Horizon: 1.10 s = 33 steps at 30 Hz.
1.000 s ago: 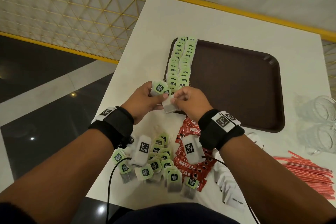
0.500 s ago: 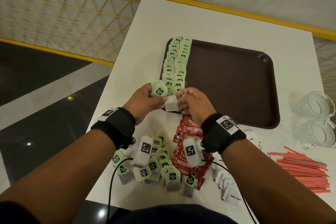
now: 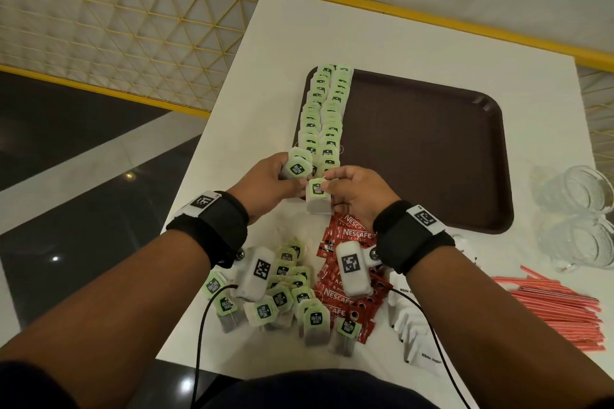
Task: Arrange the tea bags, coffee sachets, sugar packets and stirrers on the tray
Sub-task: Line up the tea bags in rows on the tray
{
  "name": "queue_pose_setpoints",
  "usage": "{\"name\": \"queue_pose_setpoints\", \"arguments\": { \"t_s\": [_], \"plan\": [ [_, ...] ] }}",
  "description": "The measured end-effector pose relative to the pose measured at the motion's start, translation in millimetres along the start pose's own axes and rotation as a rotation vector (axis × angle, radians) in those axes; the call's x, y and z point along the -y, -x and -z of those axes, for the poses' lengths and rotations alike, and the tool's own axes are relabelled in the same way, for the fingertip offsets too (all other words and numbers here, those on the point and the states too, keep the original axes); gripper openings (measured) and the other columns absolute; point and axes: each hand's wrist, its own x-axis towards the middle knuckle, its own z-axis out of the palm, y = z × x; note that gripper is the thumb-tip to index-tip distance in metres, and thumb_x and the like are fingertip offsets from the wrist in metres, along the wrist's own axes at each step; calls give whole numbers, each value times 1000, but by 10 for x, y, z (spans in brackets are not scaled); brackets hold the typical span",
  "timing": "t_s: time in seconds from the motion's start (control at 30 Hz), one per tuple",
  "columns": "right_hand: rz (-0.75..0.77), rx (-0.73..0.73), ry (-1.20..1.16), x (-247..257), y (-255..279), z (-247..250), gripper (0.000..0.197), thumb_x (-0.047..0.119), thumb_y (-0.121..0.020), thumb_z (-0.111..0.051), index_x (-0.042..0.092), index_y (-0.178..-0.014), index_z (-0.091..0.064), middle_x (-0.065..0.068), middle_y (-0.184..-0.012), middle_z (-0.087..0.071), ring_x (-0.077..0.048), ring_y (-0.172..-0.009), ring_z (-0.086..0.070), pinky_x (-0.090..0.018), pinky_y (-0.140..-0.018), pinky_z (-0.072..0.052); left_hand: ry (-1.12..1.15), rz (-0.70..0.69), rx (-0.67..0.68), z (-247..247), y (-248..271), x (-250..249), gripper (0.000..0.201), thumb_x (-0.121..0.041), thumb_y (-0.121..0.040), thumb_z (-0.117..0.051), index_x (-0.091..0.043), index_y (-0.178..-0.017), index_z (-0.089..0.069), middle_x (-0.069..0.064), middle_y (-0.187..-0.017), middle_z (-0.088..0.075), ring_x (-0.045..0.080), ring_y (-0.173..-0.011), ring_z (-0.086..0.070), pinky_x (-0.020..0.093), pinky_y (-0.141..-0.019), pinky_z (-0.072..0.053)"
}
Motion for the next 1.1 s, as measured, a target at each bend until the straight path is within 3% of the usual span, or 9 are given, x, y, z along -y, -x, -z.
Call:
{"name": "queue_pose_setpoints", "arguments": {
  "t_s": [0.13,0.2,0.33,0.43,0.53,0.67,0.73,0.87,1.1],
  "plan": [
    [60,-57,37,-47,-41,54,14,5,-87,-69,8,-99,-62,-18,-102,-69,-14,-70,-61,-21,-56,-52,93,105,-70,23,7,-8,29,3,-97,-47,7,-126,-51,22,-118,-65,22,-100,-70,23,-81,-57],
    [105,-113,123,-54,-76,80,13,6,-87,-69,9,-98,-63,-15,-98,-69,-12,-71,-62,-20,-58,-53,141,125,-97,35,19,-21,25,3,-95,-46,8,-119,-53,19,-110,-65,20,-95,-69,21,-77,-57],
    [166,-178,267,-57,-155,98,19,8,-87,-70,5,-104,-64,-9,-90,-70,-10,-70,-63,-17,-59,-55,146,138,-164,51,55,-30,17,1,-97,-44,-9,-105,-55,9,-101,-65,17,-87,-68,26,-77,-58],
    [206,-221,313,-58,-214,108,19,11,-86,-72,8,-103,-64,-9,-91,-72,-18,-79,-67,-24,-68,-58,98,148,-207,81,77,-23,14,-6,-98,-46,-14,-107,-54,6,-106,-67,18,-94,-64,30,-76,-52],
    [244,-267,428,-57,-239,117,18,18,-84,-74,15,-99,-64,-3,-89,-72,-16,-82,-68,-32,-77,-57,-1,133,-226,107,91,-18,13,-13,-99,-47,-16,-108,-55,7,-115,-69,15,-99,-59,29,-74,-44],
    [279,-314,545,-84,-197,119,26,24,-83,-75,18,-104,-61,1,-90,-65,-12,-82,-61,-20,-69,-49,-51,106,-255,108,94,-37,13,-14,-100,-47,-14,-108,-57,10,-119,-68,11,-92,-56,22,-69,-39],
    [315,-341,633,-105,-165,121,34,26,-82,-76,21,-109,-57,2,-92,-60,-11,-83,-57,-23,-72,-47,-65,101,-258,111,85,-32,16,-13,-100,-47,-10,-111,-57,12,-119,-67,9,-89,-56,19,-68,-39],
    [369,-294,811,-114,-143,86,28,20,-81,-74,20,-103,-57,2,-90,-54,-12,-78,-51,-25,-69,-41,-80,120,-262,136,69,23,29,-18,-98,-52,2,-118,-55,17,-120,-66,20,-99,-58,25,-73,-43],
    [342,-256,848,-92,-194,46,18,20,-82,-72,19,-97,-61,1,-91,-55,-13,-80,-52,-18,-62,-37,-47,83,-232,100,63,67,24,-20,-95,-64,-9,-116,-63,9,-114,-70,17,-97,-65,23,-74,-51]
  ]
}}
